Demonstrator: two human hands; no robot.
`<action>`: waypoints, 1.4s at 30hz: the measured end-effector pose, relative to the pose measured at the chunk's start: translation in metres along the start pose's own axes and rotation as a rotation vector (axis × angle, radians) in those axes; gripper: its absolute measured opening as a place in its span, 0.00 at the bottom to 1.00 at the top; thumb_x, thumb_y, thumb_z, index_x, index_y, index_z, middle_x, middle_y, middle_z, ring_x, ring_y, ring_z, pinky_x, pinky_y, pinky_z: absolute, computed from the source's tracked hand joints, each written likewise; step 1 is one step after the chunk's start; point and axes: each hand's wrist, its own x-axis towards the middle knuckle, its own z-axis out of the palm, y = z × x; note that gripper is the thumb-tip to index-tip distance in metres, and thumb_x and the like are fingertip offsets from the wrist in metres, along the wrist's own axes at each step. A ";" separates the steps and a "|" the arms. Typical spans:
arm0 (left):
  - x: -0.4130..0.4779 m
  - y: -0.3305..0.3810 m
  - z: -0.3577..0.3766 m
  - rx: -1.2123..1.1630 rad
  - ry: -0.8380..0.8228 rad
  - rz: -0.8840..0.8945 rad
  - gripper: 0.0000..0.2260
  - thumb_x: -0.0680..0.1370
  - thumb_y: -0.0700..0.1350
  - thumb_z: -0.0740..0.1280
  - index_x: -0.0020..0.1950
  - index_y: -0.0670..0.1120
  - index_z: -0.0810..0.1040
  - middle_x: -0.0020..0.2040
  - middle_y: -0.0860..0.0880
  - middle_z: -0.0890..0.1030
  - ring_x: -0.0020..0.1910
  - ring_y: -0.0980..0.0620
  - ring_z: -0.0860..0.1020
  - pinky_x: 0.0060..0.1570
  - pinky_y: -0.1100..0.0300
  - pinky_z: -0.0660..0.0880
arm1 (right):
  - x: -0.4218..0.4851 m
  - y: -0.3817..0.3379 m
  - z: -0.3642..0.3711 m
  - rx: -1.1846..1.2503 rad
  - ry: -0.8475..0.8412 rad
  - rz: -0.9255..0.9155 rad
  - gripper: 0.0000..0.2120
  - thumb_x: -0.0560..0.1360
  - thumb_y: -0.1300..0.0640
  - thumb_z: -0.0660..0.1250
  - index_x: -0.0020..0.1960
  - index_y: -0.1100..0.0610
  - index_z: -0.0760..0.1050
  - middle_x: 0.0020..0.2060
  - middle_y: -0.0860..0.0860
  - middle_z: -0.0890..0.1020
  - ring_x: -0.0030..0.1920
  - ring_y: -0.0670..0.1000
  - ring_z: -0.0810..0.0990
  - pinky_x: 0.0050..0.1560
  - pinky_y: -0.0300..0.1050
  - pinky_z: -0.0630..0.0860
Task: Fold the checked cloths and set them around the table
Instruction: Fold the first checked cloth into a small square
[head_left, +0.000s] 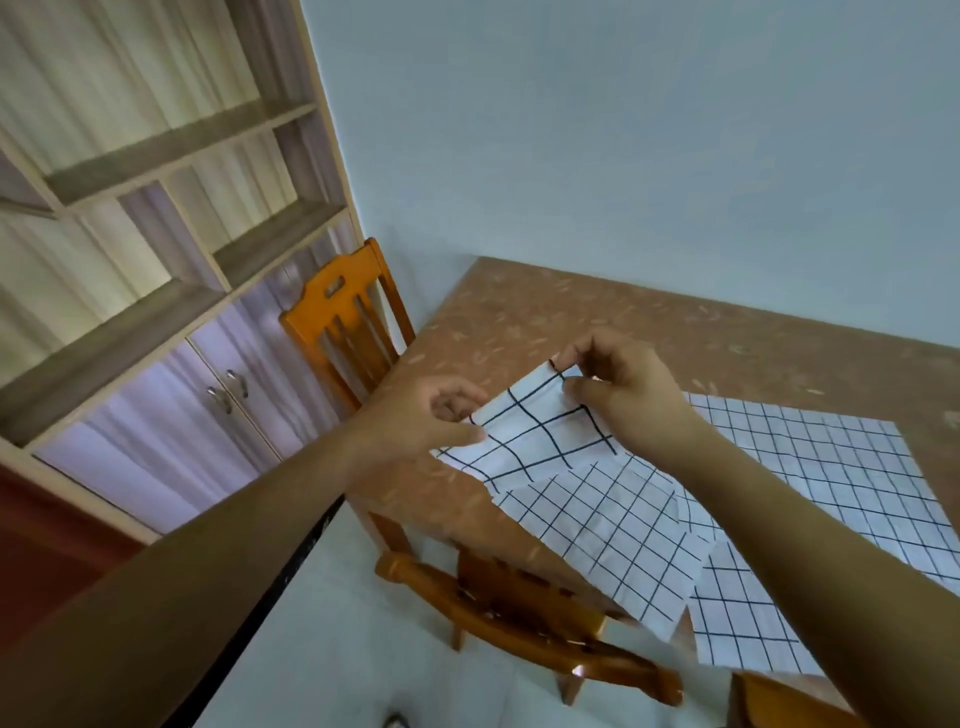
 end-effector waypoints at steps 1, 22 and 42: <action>-0.002 -0.002 -0.007 0.024 -0.027 0.036 0.18 0.70 0.65 0.75 0.55 0.60 0.82 0.49 0.56 0.82 0.51 0.52 0.82 0.60 0.41 0.78 | 0.004 -0.011 0.014 0.011 -0.026 -0.029 0.20 0.74 0.71 0.68 0.45 0.45 0.77 0.38 0.52 0.75 0.38 0.46 0.73 0.41 0.42 0.72; -0.009 -0.122 -0.119 -0.833 0.235 -0.135 0.09 0.83 0.39 0.65 0.58 0.50 0.81 0.54 0.50 0.87 0.54 0.49 0.85 0.51 0.54 0.82 | 0.069 -0.011 0.222 0.636 0.019 0.496 0.13 0.79 0.64 0.69 0.63 0.61 0.79 0.56 0.58 0.87 0.51 0.57 0.86 0.50 0.52 0.83; 0.142 -0.223 -0.071 -0.378 0.160 -0.328 0.18 0.80 0.43 0.70 0.62 0.65 0.78 0.51 0.53 0.75 0.41 0.49 0.72 0.49 0.51 0.73 | 0.176 0.149 0.240 0.489 0.127 0.782 0.21 0.76 0.63 0.65 0.68 0.52 0.71 0.59 0.55 0.84 0.53 0.57 0.86 0.51 0.64 0.84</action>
